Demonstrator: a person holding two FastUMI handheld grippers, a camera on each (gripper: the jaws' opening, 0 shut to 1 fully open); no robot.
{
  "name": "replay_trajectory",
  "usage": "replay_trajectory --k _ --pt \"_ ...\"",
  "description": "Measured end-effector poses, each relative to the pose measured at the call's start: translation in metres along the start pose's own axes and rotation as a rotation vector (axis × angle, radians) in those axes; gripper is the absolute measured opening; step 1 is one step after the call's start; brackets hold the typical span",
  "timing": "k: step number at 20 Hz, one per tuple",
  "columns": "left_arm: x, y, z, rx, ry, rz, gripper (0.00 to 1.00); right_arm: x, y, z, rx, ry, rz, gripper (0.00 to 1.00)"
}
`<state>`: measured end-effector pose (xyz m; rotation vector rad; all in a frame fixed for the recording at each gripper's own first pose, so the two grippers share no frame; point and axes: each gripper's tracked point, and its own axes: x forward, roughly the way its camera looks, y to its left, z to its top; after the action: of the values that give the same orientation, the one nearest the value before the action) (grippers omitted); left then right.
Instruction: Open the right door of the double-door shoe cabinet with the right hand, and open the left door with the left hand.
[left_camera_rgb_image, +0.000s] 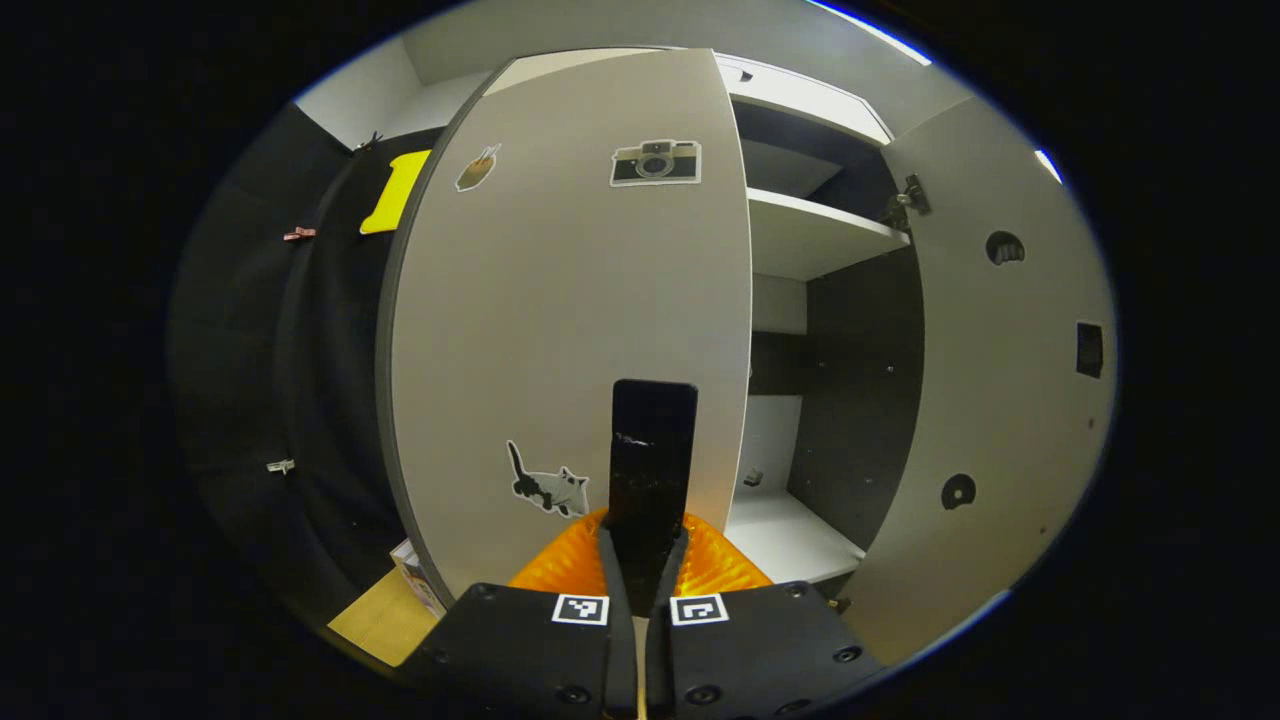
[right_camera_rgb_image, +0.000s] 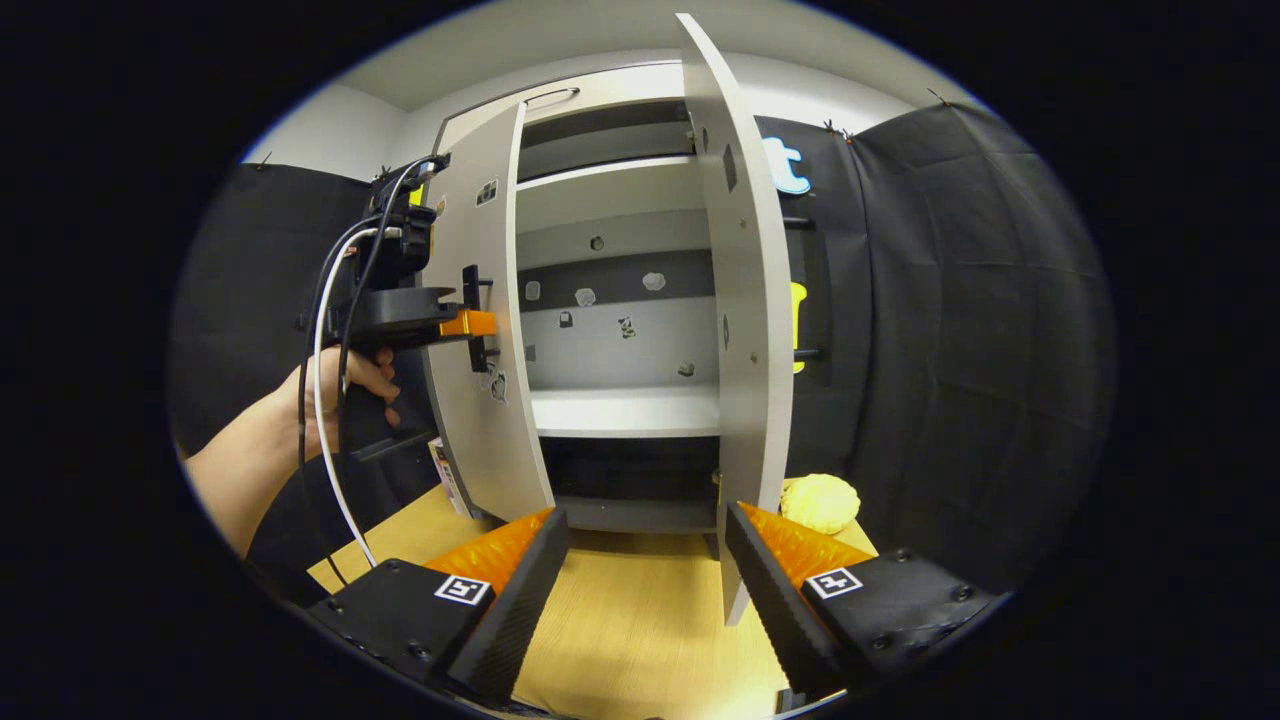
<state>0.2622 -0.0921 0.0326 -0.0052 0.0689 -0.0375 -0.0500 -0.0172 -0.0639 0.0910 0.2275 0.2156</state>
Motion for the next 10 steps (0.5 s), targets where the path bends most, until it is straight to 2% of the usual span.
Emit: replay_trajectory --k 10 --pt "-0.006 0.007 0.002 -0.008 -0.036 -0.071 0.08 -0.021 0.026 -0.014 -0.006 -0.017 -0.096 0.99"
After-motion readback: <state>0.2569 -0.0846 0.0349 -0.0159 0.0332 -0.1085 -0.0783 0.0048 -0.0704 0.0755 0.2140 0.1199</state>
